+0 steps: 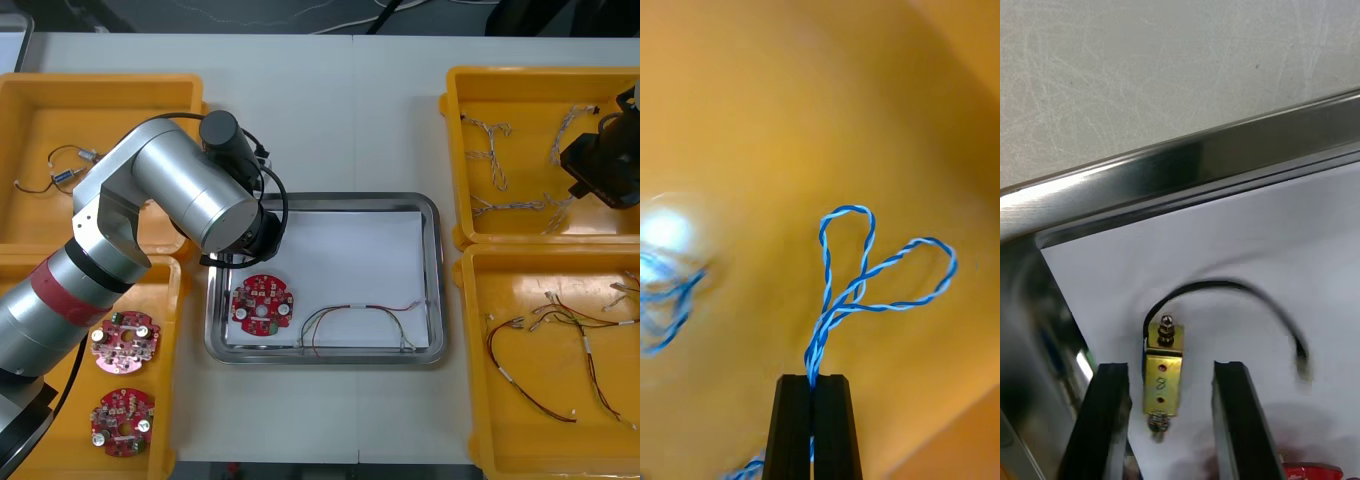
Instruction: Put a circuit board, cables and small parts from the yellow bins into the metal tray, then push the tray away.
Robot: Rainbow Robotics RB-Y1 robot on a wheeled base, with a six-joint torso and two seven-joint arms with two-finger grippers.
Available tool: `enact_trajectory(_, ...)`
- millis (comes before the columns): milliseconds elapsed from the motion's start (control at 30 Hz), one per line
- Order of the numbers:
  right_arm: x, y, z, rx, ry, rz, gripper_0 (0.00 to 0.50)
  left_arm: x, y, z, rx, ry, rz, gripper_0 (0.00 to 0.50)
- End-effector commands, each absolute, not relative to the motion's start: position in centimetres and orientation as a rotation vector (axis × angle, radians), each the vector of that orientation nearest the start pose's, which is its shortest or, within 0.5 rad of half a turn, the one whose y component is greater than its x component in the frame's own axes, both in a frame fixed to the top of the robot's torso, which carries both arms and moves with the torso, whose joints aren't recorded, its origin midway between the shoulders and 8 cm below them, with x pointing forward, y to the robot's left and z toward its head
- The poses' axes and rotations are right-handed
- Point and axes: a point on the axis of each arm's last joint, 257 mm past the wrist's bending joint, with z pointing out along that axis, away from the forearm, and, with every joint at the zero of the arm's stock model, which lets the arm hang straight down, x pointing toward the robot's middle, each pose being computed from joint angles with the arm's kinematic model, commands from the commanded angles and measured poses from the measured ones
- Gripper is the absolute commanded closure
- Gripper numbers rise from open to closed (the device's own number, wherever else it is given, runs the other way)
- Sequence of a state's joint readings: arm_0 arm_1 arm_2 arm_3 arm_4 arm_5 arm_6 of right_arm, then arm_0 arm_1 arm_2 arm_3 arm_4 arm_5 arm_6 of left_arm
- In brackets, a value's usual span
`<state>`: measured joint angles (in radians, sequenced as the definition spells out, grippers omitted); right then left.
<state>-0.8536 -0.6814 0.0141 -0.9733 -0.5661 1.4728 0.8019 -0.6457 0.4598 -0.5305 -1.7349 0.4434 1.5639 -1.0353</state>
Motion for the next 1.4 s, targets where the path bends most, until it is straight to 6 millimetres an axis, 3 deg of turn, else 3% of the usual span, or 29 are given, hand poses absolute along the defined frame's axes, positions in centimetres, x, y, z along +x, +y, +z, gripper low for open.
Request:
enact_trajectory(33,58.2,-41.8,-14.2,0.916,2.467,0.117,0.500,49.5,10.0,-24.4,0.210,2.587,-0.073,0.076)
enact_trajectory(67,58.0,-41.8,-13.7,0.884,2.478,0.104,0.500,49.5,9.9,-24.3,0.210,2.587,-0.078,0.032)
enact_trajectory(133,57.7,-41.7,-12.8,0.821,2.496,0.092,0.500,49.5,9.8,-24.2,0.207,2.584,-0.083,0.000)
enact_trajectory(400,56.3,-41.4,-10.1,0.603,2.559,0.038,0.500,49.6,9.6,-22.8,0.186,2.574,-0.134,0.000)
enact_trajectory(667,55.0,-40.0,-8.0,0.322,2.607,-0.034,0.500,48.8,9.9,-19.6,0.165,2.573,-0.199,0.000)
enact_trajectory(967,52.8,-37.1,-6.1,-0.076,2.650,-0.120,0.500,47.4,14.0,-15.2,0.123,2.584,-0.200,0.000)
enact_trajectory(1200,53.1,-33.9,-4.7,-0.367,2.565,-0.150,0.500,47.7,16.8,-13.5,0.076,2.578,-0.196,0.000)
enact_trajectory(1400,52.5,-30.0,-4.4,-0.690,2.442,-0.198,0.500,48.5,21.2,-12.2,0.106,2.551,-0.142,0.000)
